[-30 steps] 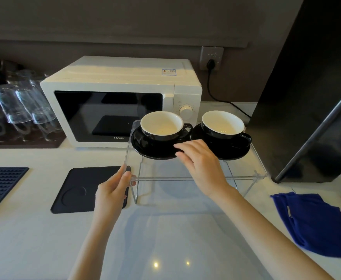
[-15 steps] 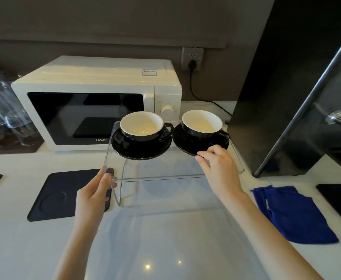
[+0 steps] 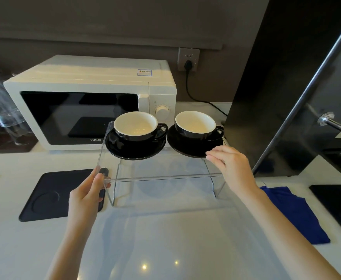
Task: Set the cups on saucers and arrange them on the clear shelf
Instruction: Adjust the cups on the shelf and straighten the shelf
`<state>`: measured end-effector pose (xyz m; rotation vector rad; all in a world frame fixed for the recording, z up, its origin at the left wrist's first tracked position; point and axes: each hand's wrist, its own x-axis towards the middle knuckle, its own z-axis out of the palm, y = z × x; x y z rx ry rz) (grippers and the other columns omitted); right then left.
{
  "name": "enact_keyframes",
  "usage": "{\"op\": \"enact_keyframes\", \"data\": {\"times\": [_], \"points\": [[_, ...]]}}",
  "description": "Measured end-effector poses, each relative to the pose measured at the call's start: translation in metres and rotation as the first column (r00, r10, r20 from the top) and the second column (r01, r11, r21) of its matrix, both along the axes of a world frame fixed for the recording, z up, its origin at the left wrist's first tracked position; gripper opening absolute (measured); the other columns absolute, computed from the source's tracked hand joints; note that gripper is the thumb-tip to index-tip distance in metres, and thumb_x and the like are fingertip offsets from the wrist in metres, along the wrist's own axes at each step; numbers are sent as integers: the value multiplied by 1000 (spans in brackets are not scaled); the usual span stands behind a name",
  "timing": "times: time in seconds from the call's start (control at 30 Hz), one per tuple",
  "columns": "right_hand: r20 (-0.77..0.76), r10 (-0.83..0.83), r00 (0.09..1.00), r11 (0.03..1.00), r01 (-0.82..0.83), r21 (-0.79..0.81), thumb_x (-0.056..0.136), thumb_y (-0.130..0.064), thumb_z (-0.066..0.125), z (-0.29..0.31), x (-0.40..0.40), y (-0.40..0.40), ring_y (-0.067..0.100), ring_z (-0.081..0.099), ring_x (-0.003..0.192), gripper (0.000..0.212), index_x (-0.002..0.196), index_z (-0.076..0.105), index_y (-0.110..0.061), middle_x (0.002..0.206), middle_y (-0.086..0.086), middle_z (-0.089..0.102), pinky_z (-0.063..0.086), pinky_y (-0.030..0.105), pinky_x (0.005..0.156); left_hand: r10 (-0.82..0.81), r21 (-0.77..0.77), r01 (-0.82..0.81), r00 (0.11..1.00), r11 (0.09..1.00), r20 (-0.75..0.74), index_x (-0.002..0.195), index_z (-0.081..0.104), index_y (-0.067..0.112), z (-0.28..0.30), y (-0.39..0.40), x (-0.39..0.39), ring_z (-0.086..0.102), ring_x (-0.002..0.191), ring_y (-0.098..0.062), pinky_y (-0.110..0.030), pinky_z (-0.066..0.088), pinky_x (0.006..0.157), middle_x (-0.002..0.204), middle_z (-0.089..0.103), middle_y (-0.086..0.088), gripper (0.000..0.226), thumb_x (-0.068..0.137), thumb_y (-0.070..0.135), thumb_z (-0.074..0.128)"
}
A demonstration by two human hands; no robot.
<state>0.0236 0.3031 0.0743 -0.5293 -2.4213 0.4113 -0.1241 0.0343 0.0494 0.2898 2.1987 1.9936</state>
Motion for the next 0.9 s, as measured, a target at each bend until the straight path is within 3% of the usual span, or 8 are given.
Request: {"op": "enact_keyframes", "data": {"times": [0.2,0.37,0.5,0.6,0.73,0.9], "points": [[-15,67,998,995,-68,-69,82,-13,63,6,5,11,22,61,93,19,99,71,-7,103,12,69,48,31,82,0,-8,0,1000,1000,-10,131,47,18,0,1,1,52,99,-19,-36,42,84,102,62,-5,41,92,27,43],[-41,80,996,985,-86,-151,81,-13,63,3,6,18,11,56,93,20,100,70,-8,107,11,67,37,3,82,-12,-15,12,1000,1000,-2,131,47,18,-2,0,-1,55,99,-20,-37,43,81,92,63,-3,41,92,27,43],[-60,68,996,978,-79,-195,81,-12,63,0,6,21,11,55,96,20,100,70,-8,110,11,66,34,-4,83,-17,-15,17,1000,1000,1,131,47,18,-2,0,-2,56,99,-19,-37,43,80,87,64,3,41,92,28,43],[-42,76,996,982,-82,-168,81,-13,63,0,6,25,10,51,100,20,99,71,-9,110,11,67,32,2,84,-17,-12,17,1000,1000,0,132,47,17,-2,0,-1,56,99,-19,-37,42,79,90,64,0,42,91,27,43],[-20,102,995,982,-104,-156,81,-13,63,0,6,32,13,49,104,21,100,70,-10,109,11,68,36,24,90,-24,-15,24,1000,1000,0,132,46,18,-2,-1,-1,56,100,-20,-37,42,79,99,63,-6,42,91,29,43],[-49,104,993,978,-111,-175,81,-13,63,-2,7,34,12,49,105,21,101,70,-11,110,10,68,37,27,92,-31,-18,31,1000,999,1,130,48,18,-4,-1,-2,56,102,-22,-37,42,78,104,64,-9,41,91,30,43]]}}
